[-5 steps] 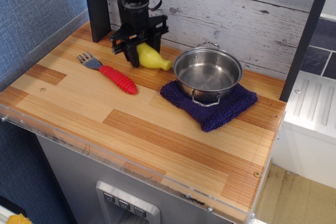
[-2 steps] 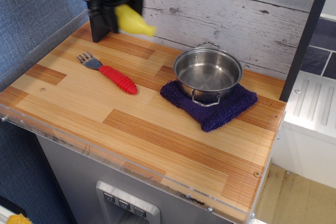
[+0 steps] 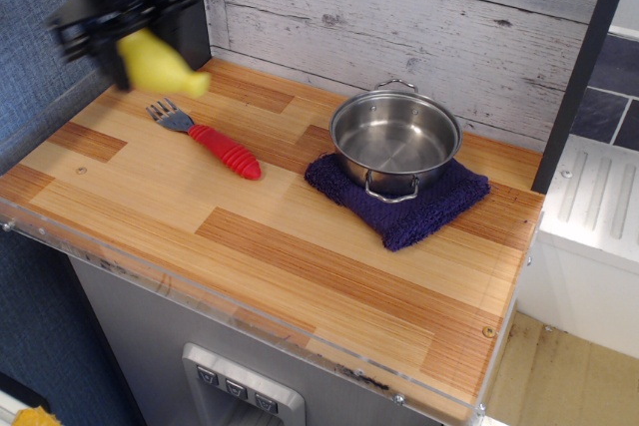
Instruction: Move the banana to the far left front table
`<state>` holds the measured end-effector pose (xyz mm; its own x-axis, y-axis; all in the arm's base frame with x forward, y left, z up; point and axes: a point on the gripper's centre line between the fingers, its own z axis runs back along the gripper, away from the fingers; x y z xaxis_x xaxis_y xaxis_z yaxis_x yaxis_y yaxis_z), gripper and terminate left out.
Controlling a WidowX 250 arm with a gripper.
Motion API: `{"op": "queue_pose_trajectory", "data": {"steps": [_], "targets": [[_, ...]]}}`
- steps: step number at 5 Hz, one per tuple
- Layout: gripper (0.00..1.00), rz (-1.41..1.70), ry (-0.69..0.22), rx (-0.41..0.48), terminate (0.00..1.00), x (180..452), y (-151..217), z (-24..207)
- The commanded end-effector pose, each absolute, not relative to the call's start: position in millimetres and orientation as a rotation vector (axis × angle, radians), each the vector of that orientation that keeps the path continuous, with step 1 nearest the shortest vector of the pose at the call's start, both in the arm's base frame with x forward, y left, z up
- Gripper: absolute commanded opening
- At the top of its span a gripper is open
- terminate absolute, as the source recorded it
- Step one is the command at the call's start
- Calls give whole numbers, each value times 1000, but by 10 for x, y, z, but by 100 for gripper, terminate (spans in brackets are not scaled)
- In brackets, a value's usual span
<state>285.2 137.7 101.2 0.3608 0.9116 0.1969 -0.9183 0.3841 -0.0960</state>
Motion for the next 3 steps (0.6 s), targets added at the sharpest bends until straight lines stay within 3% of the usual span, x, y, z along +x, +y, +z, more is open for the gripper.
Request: {"op": "queue_pose_trajectory", "data": {"steps": [1,3], "targets": [[0,1233,-249,50,0,2402,1535,899],[0,1288,-202,55,0,2224,1712,584]]}}
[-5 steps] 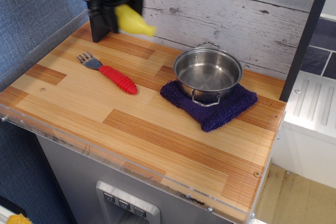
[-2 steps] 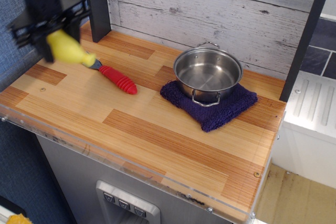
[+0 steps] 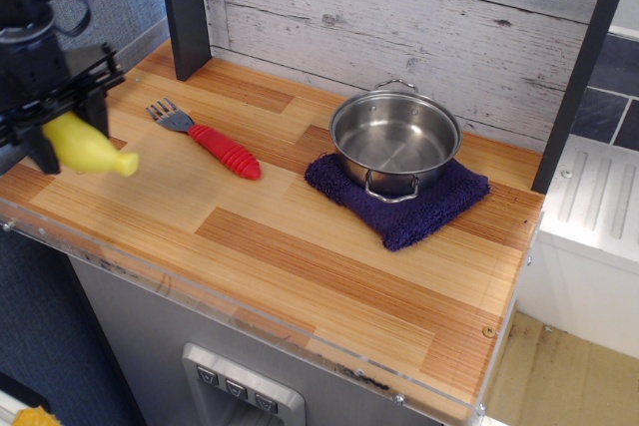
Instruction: Move the banana to the far left front table
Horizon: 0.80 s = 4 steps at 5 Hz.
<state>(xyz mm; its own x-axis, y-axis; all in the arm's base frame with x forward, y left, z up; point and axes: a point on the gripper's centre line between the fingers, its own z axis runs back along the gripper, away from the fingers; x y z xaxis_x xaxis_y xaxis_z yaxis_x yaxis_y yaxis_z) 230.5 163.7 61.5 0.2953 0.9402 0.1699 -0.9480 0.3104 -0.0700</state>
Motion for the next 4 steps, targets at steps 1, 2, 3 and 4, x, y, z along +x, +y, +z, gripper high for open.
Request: {"op": "queue_pose_trajectory", "data": {"steps": [1,2,3,4], "targets": [[0,1293,-185,66,0,2238,1795,402],[0,1291,-177,92,0,2393,1719,254],[0,1282,-169,93,0,2484,1620,245],[0,1283,-144,105,0,2512,1544,251]]}}
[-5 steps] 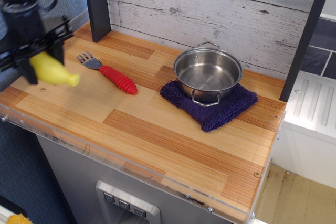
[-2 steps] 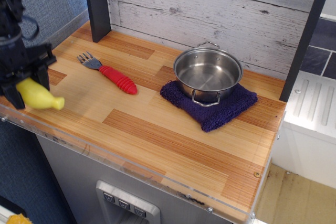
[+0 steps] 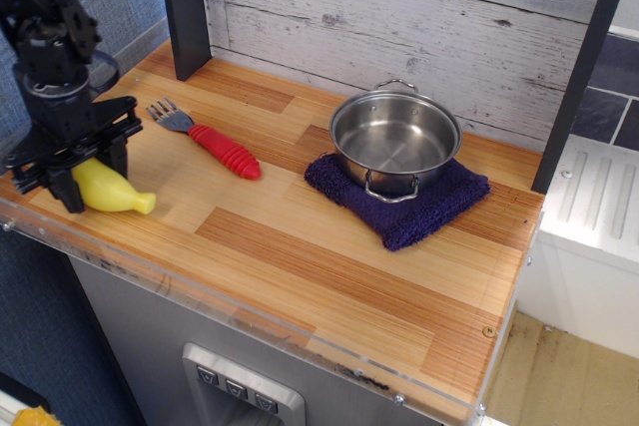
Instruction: Move the banana to the far left front table
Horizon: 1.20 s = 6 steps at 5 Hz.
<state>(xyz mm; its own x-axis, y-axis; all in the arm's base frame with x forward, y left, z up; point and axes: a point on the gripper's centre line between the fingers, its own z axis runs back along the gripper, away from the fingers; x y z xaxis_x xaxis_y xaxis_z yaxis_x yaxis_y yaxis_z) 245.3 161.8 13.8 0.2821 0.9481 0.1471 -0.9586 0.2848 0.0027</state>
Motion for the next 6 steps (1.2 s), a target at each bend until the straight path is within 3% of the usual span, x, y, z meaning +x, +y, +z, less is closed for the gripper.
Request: {"op": "queue_pose_trajectory", "data": {"steps": [1,4,6], "targets": [[100,1314,-108,130,0,2514,1522,318],[100,1292,-97,120,0,2553,1499,383],[100,1201,-158,83,0,2801,1416,750]]}}
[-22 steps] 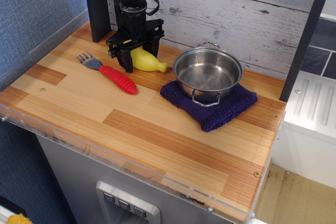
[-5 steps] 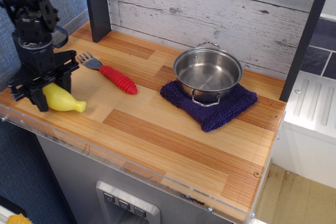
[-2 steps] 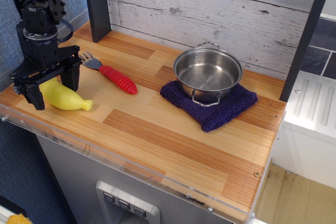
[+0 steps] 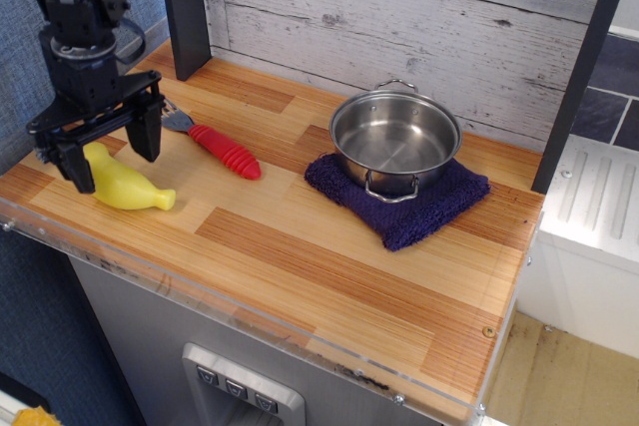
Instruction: Move the banana to the far left front table
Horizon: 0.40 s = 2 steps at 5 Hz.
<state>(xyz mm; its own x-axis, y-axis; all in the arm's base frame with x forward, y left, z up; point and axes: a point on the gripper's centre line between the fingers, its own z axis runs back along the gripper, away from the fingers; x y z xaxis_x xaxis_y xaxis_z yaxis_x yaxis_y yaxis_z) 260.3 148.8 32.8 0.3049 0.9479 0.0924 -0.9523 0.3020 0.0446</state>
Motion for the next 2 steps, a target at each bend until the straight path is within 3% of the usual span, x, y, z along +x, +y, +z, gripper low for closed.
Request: {"op": "queue_pose_trajectory", "data": {"steps": [1,2], "targets": [[100,1143,-176,106,0,2935,1378,1049],[100,1136,-187,105,0,2980,1349,1247]]}}
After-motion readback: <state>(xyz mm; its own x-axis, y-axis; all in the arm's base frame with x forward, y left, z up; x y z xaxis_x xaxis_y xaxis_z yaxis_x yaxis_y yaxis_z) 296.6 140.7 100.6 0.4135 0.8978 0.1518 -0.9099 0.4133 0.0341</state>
